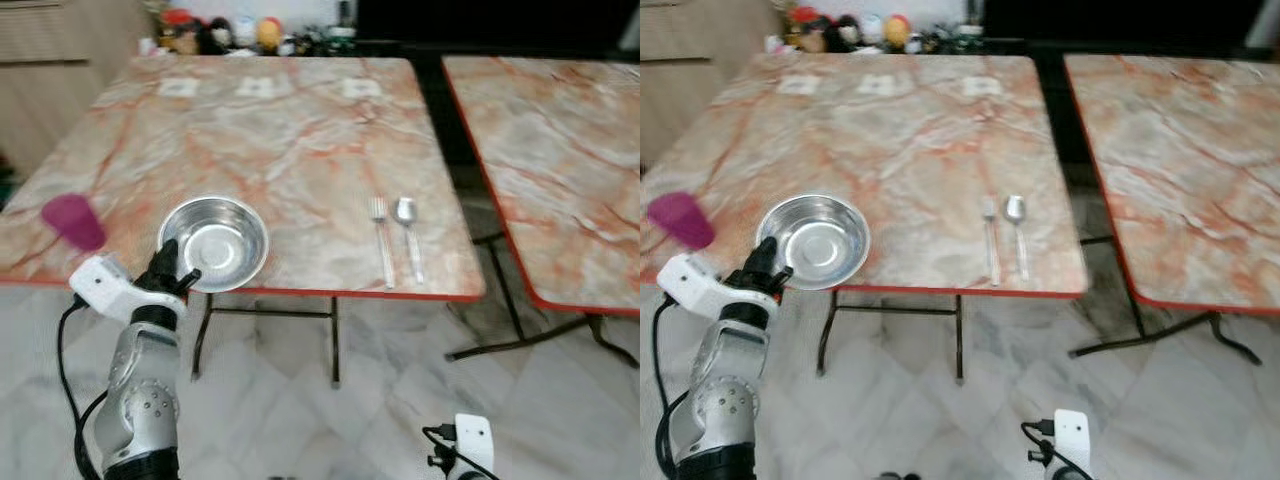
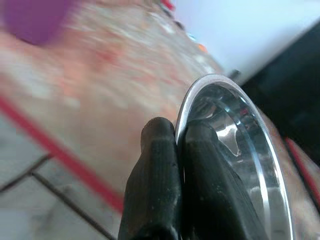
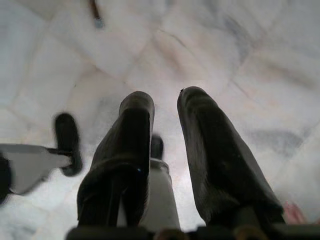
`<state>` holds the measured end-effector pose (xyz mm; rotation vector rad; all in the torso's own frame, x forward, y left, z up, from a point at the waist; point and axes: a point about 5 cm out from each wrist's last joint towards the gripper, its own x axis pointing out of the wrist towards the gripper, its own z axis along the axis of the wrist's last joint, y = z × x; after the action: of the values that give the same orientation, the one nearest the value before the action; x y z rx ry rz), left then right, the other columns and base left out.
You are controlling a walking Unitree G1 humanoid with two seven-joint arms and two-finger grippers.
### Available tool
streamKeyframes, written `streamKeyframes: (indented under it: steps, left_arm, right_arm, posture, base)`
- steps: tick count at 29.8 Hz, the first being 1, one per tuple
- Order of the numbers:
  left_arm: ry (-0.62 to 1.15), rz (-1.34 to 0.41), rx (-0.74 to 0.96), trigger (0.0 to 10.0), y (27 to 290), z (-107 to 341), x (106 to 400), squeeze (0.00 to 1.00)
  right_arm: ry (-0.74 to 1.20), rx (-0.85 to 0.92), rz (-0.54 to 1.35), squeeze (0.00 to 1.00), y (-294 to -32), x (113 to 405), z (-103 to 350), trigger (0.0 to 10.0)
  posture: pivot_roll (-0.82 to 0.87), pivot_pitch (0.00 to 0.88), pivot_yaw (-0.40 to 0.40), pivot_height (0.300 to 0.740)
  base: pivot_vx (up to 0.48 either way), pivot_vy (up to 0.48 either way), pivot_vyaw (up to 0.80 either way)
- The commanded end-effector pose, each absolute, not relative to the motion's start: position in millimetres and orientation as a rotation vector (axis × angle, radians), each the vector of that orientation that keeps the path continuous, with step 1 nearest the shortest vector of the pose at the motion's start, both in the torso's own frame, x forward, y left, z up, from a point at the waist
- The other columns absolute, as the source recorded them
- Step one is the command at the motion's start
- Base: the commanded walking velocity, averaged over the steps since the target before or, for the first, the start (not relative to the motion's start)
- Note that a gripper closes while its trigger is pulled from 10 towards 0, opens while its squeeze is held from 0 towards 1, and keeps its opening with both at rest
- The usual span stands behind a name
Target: Setting the table
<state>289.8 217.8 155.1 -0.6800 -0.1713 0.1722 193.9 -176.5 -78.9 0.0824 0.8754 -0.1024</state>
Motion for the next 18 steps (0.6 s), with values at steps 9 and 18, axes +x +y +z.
streamKeyframes:
  steps: [9, 18]
  left_arm:
    - [-0.182, 0.104, -0.663, 10.0, 203.6, 160.9, 291.5, 0.0]
    - [-0.189, 0.046, -0.657, 10.0, 196.4, 167.3, 293.4, 0.0]
  right_arm:
    - [0.895, 0.103, -0.116, 0.0, -177.5, 188.1, -81.9, 10.0]
    - [0.895, 0.103, -0.114, 0.0, -177.4, 188.1, -81.9, 10.0]
  posture:
    - [0.02, 0.121, 0.003, 0.74]
    - [0.02, 0.118, 0.004, 0.74]
  base:
    - [0.0, -0.135, 0.0]
    - [0.0, -0.363, 0.0]
